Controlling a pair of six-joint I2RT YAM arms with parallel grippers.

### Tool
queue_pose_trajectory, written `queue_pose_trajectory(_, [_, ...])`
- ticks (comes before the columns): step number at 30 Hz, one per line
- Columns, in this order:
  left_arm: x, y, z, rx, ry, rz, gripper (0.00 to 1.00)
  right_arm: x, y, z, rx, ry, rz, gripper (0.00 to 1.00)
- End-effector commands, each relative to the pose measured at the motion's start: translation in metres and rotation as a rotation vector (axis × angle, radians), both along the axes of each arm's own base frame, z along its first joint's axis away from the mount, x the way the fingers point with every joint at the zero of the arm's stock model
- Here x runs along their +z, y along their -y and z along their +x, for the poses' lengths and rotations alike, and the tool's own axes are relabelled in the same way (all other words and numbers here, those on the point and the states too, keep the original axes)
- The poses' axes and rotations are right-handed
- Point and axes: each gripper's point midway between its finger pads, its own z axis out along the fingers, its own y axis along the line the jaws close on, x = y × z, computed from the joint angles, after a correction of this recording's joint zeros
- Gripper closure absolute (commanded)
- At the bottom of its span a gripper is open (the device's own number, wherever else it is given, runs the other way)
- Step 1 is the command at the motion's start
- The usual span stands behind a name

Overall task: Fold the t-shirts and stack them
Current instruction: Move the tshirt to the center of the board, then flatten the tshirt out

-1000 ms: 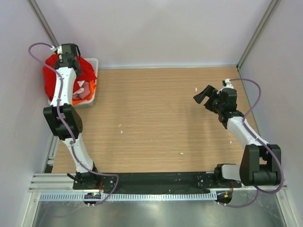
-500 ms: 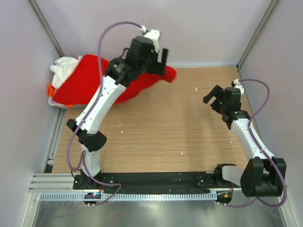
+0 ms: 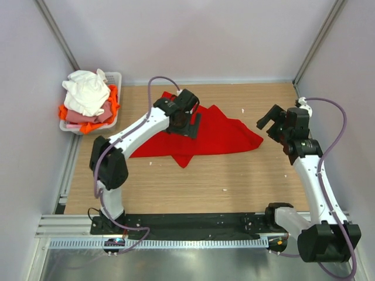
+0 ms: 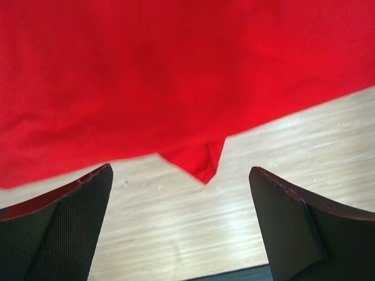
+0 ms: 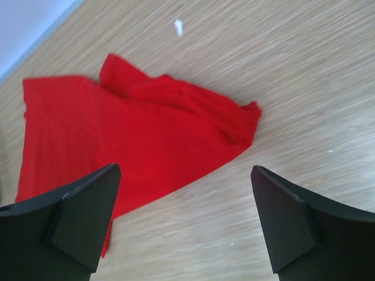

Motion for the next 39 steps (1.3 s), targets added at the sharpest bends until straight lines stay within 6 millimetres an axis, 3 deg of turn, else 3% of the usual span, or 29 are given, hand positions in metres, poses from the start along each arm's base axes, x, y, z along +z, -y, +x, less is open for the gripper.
queue_pose_trajectory(1, [0.055, -0.015, -0.001, 0.084, 0.18, -0.105, 0.0, -0.016, -0.042, -0.001, 0.233, -0.044, 0.104, 0.0])
queue_pose_trajectory(3, [0.04, -0.033, -0.015, 0.131, 0.168, -0.108, 0.0, -0.037, -0.061, -0.008, 0.321, -0.095, 0.153, 0.01])
queue_pose_trajectory(5, [0.03, -0.05, -0.028, 0.166, 0.16, -0.124, 0.0, -0.047, -0.097, -0.019, 0.462, -0.121, 0.139, 0.01])
queue_pose_trajectory(6, [0.027, -0.057, -0.032, 0.193, 0.154, -0.131, 0.0, -0.055, -0.105, -0.019, 0.466, -0.152, 0.093, 0.01])
queue_pose_trajectory(7, [0.025, -0.066, -0.035, 0.218, 0.147, -0.133, 0.0, -0.062, -0.126, -0.028, 0.523, -0.186, 0.062, 0.02])
queue_pose_trajectory(8, [0.015, -0.084, -0.039, 0.259, 0.124, -0.116, 0.0, -0.065, -0.165, -0.047, 0.623, -0.211, 0.042, 0.03])
queue_pose_trajectory(10, [0.022, -0.105, -0.041, 0.312, 0.14, -0.145, 0.0, -0.078, -0.196, -0.057, 0.662, -0.254, 0.007, 0.11])
queue_pose_trajectory(11, [0.02, -0.126, -0.039, 0.371, 0.135, -0.176, 0.0, -0.085, -0.22, -0.071, 0.704, -0.278, 0.023, 0.12])
queue_pose_trajectory(13, [0.014, -0.148, -0.037, 0.435, 0.114, -0.22, 0.01, -0.093, -0.237, -0.07, 0.701, -0.273, 0.019, 0.17])
queue_pose_trajectory(14, [0.005, -0.168, -0.036, 0.496, 0.07, -0.272, 0.03, -0.111, -0.248, -0.075, 0.721, -0.323, 0.007, 0.18])
queue_pose_trajectory(15, [0.004, -0.18, -0.037, 0.529, 0.07, -0.288, 0.03, -0.109, -0.258, -0.071, 0.723, -0.32, 0.008, 0.21])
queue_pose_trajectory(17, [-0.004, -0.2, -0.041, 0.57, 0.04, -0.328, 0.04, -0.131, -0.27, -0.07, 0.731, -0.382, -0.044, 0.22])
queue_pose_trajectory(18, [-0.004, -0.202, -0.043, 0.568, 0.037, -0.34, 0.04, -0.127, -0.287, -0.07, 0.755, -0.373, -0.05, 0.22])
queue_pose_trajectory(20, [-0.003, -0.208, -0.049, 0.573, 0.039, -0.329, 0.04, -0.146, -0.297, -0.068, 0.756, -0.42, -0.082, 0.22])
queue_pose_trajectory(22, [0.002, -0.208, -0.052, 0.564, 0.049, -0.334, 0.04, -0.145, -0.313, -0.063, 0.767, -0.411, -0.075, 0.22])
queue_pose_trajectory(27, [0.003, -0.213, -0.055, 0.562, 0.066, -0.321, 0.04, -0.168, -0.335, -0.057, 0.776, -0.456, -0.084, 0.25])
queue_pose_trajectory(30, [0.002, -0.214, -0.055, 0.567, 0.064, -0.315, 0.04, -0.173, -0.346, -0.057, 0.787, -0.463, -0.09, 0.26])
queue_pose_trajectory(34, [0.003, -0.22, -0.055, 0.584, 0.071, -0.308, 0.04, -0.19, -0.345, -0.057, 0.769, -0.495, -0.144, 0.31])
queue_pose_trajectory(38, [0.003, -0.224, -0.055, 0.597, 0.084, -0.291, 0.07, -0.203, -0.33, -0.056, 0.733, -0.489, -0.196, 0.66])
queue_pose_trajectory(39, [0.003, -0.225, -0.055, 0.601, 0.088, -0.288, 0.07, -0.204, -0.329, -0.054, 0.728, -0.48, -0.197, 0.71])
